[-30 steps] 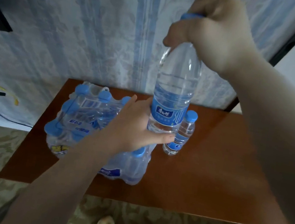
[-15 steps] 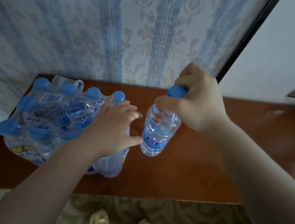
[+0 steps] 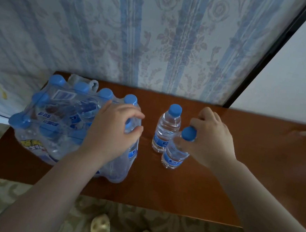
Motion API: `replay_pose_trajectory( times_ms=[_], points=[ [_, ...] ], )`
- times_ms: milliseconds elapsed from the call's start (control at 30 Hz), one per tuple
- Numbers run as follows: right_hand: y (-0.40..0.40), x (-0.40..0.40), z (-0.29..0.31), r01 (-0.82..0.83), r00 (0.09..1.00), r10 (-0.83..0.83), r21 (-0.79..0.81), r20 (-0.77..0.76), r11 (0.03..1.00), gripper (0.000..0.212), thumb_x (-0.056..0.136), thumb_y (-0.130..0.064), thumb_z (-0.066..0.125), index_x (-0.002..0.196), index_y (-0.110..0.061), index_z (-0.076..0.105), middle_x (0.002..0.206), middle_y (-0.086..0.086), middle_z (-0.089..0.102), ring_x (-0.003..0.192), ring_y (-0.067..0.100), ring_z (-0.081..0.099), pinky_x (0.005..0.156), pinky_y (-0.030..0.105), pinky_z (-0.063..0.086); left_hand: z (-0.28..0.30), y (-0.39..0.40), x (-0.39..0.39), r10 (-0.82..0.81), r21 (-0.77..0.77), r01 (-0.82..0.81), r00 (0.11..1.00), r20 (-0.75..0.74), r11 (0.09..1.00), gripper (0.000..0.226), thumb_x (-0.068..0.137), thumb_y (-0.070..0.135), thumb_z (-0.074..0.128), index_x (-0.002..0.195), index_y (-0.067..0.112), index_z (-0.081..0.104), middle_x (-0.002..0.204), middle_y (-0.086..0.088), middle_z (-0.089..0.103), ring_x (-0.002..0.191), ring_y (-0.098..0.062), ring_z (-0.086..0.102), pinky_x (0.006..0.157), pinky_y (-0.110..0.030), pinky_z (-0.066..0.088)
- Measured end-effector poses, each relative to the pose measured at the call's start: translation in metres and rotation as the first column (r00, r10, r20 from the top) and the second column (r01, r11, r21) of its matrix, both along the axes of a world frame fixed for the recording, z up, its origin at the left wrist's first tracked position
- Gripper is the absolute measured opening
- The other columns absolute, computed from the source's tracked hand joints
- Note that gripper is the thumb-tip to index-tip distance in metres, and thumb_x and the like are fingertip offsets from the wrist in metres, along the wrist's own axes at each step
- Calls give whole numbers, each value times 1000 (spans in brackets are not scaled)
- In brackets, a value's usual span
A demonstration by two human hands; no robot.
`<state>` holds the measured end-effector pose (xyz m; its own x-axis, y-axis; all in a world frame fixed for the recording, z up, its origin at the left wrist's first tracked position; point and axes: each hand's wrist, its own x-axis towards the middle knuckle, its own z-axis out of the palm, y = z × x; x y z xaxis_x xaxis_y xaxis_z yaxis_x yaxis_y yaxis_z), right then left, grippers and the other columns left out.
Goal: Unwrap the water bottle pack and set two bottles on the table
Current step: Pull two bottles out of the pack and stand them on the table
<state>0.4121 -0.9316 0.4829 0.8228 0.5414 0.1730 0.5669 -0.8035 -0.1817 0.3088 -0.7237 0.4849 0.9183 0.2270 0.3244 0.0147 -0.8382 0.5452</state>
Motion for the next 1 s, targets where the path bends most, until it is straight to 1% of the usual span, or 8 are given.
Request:
replay_pose_trajectory(
  times_ms=[200,367,433,500,667,733,833,1000],
  points=[
    [-3,-3,-2,174,978,-180,-64,-105,983,52,71,-66,62,92,-22,46,83,-6,46,77,17,51,65,31,38,15,34,-14,204,41,-206,978,46,978,26,81,19,70,107,17,69,121,-2,65,117,-20,54,104,-39,37],
    [52,-50,4,41,986,-112,469,123,882,37,75,-42,57,102,-17,50,96,-1,51,91,21,47,77,38,41,18,105,-38,553,-30,-557,829,-85,830,54,80,34,72,127,13,55,130,-12,56,121,-32,50,100,-48,42],
    [85,-76,-6,29,979,86,540,-187,841,43,78,-49,51,111,-23,46,108,-6,49,101,14,47,86,37,44,14,132,-50,607,-22,-627,761,-229,779,74,74,40,77,134,12,47,138,-14,50,126,-35,46,100,-49,41],
    [111,-95,-21,228,808,179,580,-561,782,67,76,-64,46,132,-30,33,134,-8,41,124,10,40,101,41,41,11,154,-58,584,-85,-661,709,-395,745,93,66,52,79,140,14,39,145,-11,43,130,-33,44,100,-48,40],
    [143,-96,-44,655,534,223,566,-815,501,93,61,-71,64,140,-45,23,150,-2,36,132,22,42,107,51,37,2,179,-64,310,-423,-632,728,-612,650,104,42,72,78,129,20,52,124,-3,61,104,-20,60,81,-39,52],
    [150,-96,-52,701,543,188,565,-818,435,84,62,-64,66,136,-45,32,139,-1,51,124,26,51,102,54,41,-4,184,-65,292,-477,-636,736,-611,607,106,37,70,80,127,22,53,117,0,62,96,-16,61,69,-34,50],
    [158,-99,-55,732,560,136,564,-818,382,72,65,-57,65,131,-46,41,130,0,59,117,27,57,98,55,44,-13,192,-61,284,-512,-623,755,-591,592,98,35,63,81,122,25,57,110,3,65,96,-17,63,82,-41,54],
    [183,-97,-49,718,577,150,586,-803,376,71,64,-55,66,130,-40,45,124,-2,63,111,23,62,95,52,49,-21,213,-59,338,-549,-616,779,-528,565,45,57,38,85,90,24,57,82,9,61,73,-9,59,55,-27,41]
  ],
)
